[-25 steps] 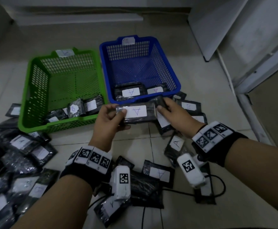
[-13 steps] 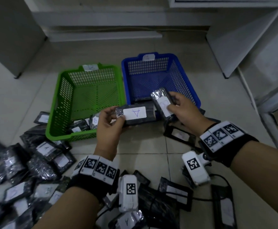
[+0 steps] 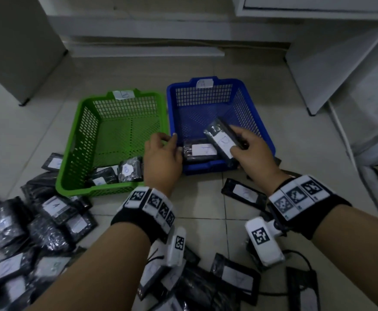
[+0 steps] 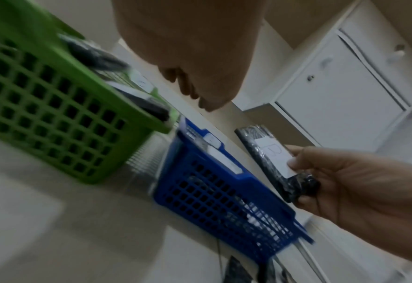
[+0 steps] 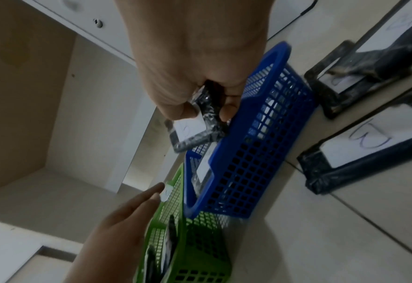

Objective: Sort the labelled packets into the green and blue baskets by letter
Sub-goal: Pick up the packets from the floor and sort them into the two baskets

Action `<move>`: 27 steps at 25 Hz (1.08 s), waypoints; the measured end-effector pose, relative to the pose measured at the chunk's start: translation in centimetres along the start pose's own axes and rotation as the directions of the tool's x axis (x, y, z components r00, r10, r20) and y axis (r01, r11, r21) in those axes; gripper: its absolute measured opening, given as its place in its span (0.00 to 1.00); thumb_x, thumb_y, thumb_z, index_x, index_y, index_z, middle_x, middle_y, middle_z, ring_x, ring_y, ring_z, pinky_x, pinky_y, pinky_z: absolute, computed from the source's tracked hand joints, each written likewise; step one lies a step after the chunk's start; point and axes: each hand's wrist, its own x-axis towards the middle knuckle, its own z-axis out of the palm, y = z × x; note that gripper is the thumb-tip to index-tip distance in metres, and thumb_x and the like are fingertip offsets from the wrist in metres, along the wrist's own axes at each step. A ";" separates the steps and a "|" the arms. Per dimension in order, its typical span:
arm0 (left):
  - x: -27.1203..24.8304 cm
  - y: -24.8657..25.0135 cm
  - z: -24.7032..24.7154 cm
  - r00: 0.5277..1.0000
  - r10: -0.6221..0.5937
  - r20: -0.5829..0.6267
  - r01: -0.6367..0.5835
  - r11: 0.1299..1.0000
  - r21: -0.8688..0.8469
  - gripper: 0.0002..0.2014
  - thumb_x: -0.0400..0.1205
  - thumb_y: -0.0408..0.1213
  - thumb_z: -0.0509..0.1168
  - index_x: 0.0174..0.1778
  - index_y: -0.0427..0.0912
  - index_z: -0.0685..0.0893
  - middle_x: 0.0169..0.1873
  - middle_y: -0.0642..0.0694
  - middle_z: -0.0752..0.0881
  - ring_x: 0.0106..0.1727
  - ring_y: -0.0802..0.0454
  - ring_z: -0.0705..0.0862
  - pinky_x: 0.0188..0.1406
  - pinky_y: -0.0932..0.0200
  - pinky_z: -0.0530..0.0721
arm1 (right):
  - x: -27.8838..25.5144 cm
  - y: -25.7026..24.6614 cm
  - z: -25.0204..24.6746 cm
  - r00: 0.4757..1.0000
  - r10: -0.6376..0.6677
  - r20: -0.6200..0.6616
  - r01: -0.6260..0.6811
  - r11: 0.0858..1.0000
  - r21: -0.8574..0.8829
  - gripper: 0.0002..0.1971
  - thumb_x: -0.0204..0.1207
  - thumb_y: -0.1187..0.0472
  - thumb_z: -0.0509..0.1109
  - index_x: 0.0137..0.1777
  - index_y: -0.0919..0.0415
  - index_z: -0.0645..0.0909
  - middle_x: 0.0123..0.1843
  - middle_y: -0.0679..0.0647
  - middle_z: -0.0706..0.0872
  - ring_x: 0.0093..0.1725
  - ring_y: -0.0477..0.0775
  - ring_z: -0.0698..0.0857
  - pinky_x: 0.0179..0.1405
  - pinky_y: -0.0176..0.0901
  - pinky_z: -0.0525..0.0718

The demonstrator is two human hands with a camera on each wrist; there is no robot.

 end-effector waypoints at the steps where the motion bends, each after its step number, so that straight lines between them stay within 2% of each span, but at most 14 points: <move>1: -0.9 -1.2 -0.9 0.995 -0.008 -0.103 0.008 1.000 0.000 0.17 0.80 0.39 0.64 0.64 0.43 0.84 0.60 0.39 0.76 0.63 0.40 0.73 0.63 0.49 0.72 | 0.2 -0.3 0.8 1.000 -0.015 0.023 0.016 1.000 -0.018 0.22 0.73 0.70 0.68 0.61 0.45 0.77 0.45 0.39 0.83 0.42 0.36 0.84 0.37 0.30 0.81; 2: -2.0 -3.0 -1.9 0.978 -0.054 -0.201 0.054 0.999 -0.007 0.15 0.78 0.37 0.64 0.59 0.43 0.86 0.57 0.39 0.77 0.60 0.39 0.74 0.59 0.49 0.73 | 0.4 -0.8 2.0 0.998 -0.028 0.053 0.030 0.999 -0.033 0.19 0.72 0.69 0.69 0.59 0.48 0.77 0.43 0.42 0.83 0.41 0.40 0.84 0.36 0.32 0.80; 4: -4.6 -6.9 -3.7 0.928 -0.159 -0.337 0.174 0.985 0.013 0.11 0.76 0.36 0.66 0.52 0.39 0.85 0.54 0.35 0.78 0.55 0.36 0.76 0.53 0.48 0.74 | 1.2 -2.1 4.8 0.988 -0.054 0.145 0.063 0.996 -0.061 0.15 0.74 0.67 0.70 0.58 0.53 0.77 0.42 0.41 0.82 0.38 0.40 0.82 0.34 0.31 0.78; 6: -7.0 -10.2 -5.1 0.904 -0.188 -0.384 0.251 0.960 0.121 0.11 0.77 0.40 0.64 0.49 0.37 0.84 0.52 0.34 0.79 0.52 0.34 0.78 0.49 0.46 0.74 | 1.8 -4.0 8.1 0.957 -0.088 0.277 0.107 0.993 -0.052 0.12 0.77 0.65 0.70 0.59 0.54 0.80 0.44 0.41 0.83 0.40 0.40 0.82 0.33 0.28 0.78; 9: -9.1 -13.7 -6.7 0.935 -0.178 -0.306 0.229 0.963 0.140 0.13 0.79 0.43 0.60 0.51 0.39 0.84 0.52 0.36 0.79 0.54 0.35 0.78 0.53 0.46 0.76 | 1.7 -6.1 13.1 0.894 -0.131 0.428 0.180 0.981 -0.076 0.13 0.78 0.62 0.70 0.62 0.53 0.82 0.50 0.46 0.83 0.40 0.42 0.83 0.34 0.30 0.81; 11: -9.9 -15.0 -7.8 0.959 -0.177 -0.222 0.185 0.982 0.020 0.13 0.78 0.37 0.63 0.57 0.40 0.83 0.56 0.38 0.77 0.58 0.39 0.77 0.59 0.49 0.77 | 1.4 -6.5 16.0 0.878 -0.138 0.458 0.242 0.954 -0.175 0.14 0.78 0.63 0.69 0.63 0.53 0.82 0.49 0.48 0.83 0.35 0.39 0.80 0.32 0.26 0.78; 12: -10.4 -15.5 -8.4 0.973 -0.155 -0.173 0.155 0.988 -0.019 0.14 0.77 0.33 0.64 0.59 0.40 0.83 0.58 0.40 0.77 0.59 0.42 0.77 0.60 0.53 0.76 | 1.2 -6.5 17.2 0.878 -0.139 0.457 0.270 0.934 -0.236 0.14 0.78 0.63 0.69 0.63 0.54 0.82 0.51 0.50 0.84 0.36 0.41 0.80 0.35 0.28 0.78; 15: -11.5 -16.6 -10.2 0.995 -0.076 -0.068 0.070 0.993 -0.091 0.19 0.76 0.25 0.64 0.62 0.42 0.82 0.62 0.48 0.76 0.59 0.57 0.75 0.58 0.67 0.72 | 1.4 -6.8 19.9 0.893 -0.116 0.434 0.290 0.887 -0.360 0.13 0.78 0.61 0.69 0.63 0.55 0.83 0.62 0.57 0.83 0.54 0.55 0.83 0.52 0.39 0.77; 18: -12.9 -18.0 -11.5 0.990 -0.093 -0.111 0.073 0.983 -0.169 0.15 0.73 0.24 0.64 0.52 0.42 0.86 0.54 0.55 0.75 0.57 0.54 0.78 0.57 0.58 0.79 | 1.4 -7.4 21.4 0.865 -0.097 0.492 0.342 0.832 -0.436 0.14 0.78 0.58 0.69 0.63 0.55 0.82 0.62 0.58 0.81 0.61 0.59 0.78 0.58 0.43 0.75; 20: -14.3 -19.2 -12.0 0.980 -0.141 -0.140 0.122 0.984 -0.131 0.12 0.72 0.25 0.64 0.45 0.43 0.89 0.47 0.53 0.78 0.52 0.49 0.80 0.53 0.55 0.80 | -0.2 -7.9 21.4 0.863 -0.218 0.455 0.438 0.771 -0.462 0.17 0.76 0.56 0.71 0.65 0.52 0.82 0.55 0.53 0.77 0.63 0.58 0.72 0.63 0.49 0.73; 23: -17.0 -20.5 -11.9 0.976 -0.213 -0.048 0.211 0.976 -0.048 0.07 0.73 0.35 0.68 0.45 0.44 0.89 0.44 0.47 0.82 0.50 0.45 0.80 0.54 0.52 0.80 | -5.2 -7.2 20.8 0.788 -0.501 0.357 0.594 0.770 -0.231 0.09 0.74 0.64 0.71 0.53 0.56 0.86 0.46 0.48 0.73 0.52 0.52 0.72 0.49 0.42 0.70; 25: -19.0 -20.8 -11.3 0.972 -0.215 0.092 0.215 0.977 0.012 0.17 0.70 0.51 0.67 0.49 0.46 0.88 0.46 0.48 0.83 0.50 0.45 0.81 0.53 0.51 0.81 | -9.1 -5.5 20.2 0.757 -0.413 0.506 0.538 0.834 -0.124 0.06 0.73 0.66 0.70 0.46 0.57 0.86 0.43 0.48 0.80 0.49 0.51 0.80 0.47 0.45 0.78; 26: -19.8 -20.9 -11.0 0.966 -0.200 0.165 0.189 0.978 0.085 0.22 0.68 0.57 0.65 0.53 0.48 0.86 0.48 0.49 0.83 0.51 0.45 0.81 0.54 0.51 0.81 | -10.6 -4.5 20.0 0.715 -0.280 0.640 0.474 0.868 -0.150 0.05 0.73 0.64 0.72 0.47 0.55 0.87 0.44 0.47 0.82 0.50 0.51 0.81 0.50 0.48 0.81; 27: -20.5 -20.7 -10.7 0.958 -0.178 0.225 0.143 0.976 0.164 0.26 0.67 0.60 0.66 0.57 0.50 0.85 0.51 0.49 0.83 0.52 0.44 0.80 0.55 0.51 0.80 | -11.6 -3.5 19.8 0.632 -0.124 0.765 0.465 0.851 -0.246 0.07 0.72 0.58 0.74 0.50 0.53 0.86 0.46 0.48 0.82 0.53 0.50 0.80 0.54 0.48 0.81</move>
